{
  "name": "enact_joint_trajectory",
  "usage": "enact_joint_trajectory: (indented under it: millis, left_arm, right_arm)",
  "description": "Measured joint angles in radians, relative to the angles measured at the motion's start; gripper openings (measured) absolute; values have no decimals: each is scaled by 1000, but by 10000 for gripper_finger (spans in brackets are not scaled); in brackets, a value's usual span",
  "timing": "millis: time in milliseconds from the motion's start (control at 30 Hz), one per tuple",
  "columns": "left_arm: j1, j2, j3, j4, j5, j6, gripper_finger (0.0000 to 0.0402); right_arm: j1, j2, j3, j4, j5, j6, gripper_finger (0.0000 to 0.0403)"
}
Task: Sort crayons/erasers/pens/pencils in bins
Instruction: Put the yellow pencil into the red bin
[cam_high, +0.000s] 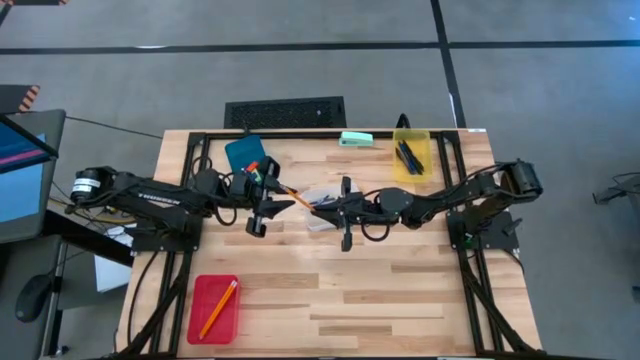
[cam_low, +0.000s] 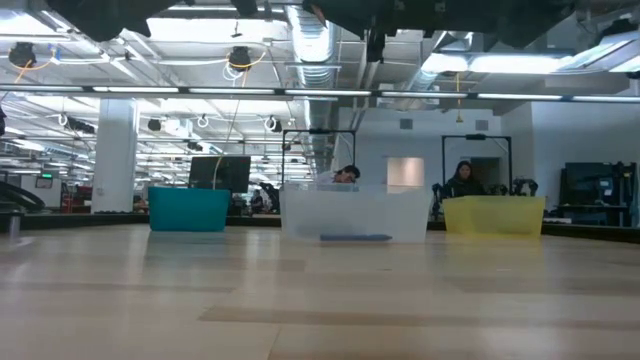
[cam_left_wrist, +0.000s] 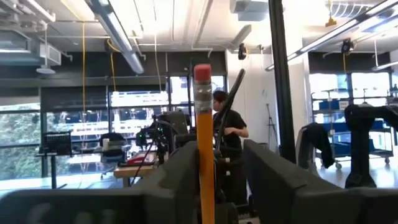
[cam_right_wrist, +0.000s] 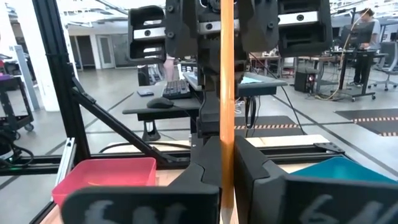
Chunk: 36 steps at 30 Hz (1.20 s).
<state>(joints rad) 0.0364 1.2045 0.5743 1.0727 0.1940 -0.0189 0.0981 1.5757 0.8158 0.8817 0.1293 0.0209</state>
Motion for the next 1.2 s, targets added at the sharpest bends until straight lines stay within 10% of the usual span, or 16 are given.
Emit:
enact_joint_trajectory:
  millis: [267,600,1200]
  left_arm:
    - [3,0,0,1,28,18,14]
    - [11,0,0,-8,45,4,6]
    - [59,-1,274,-599,36,128,3]
  right_arm:
    - [7,0,0,10,-1,-10,22]
    - [8,0,0,-12,0,-15,36]
    - [37,-60,0,-263,110,-27,235]
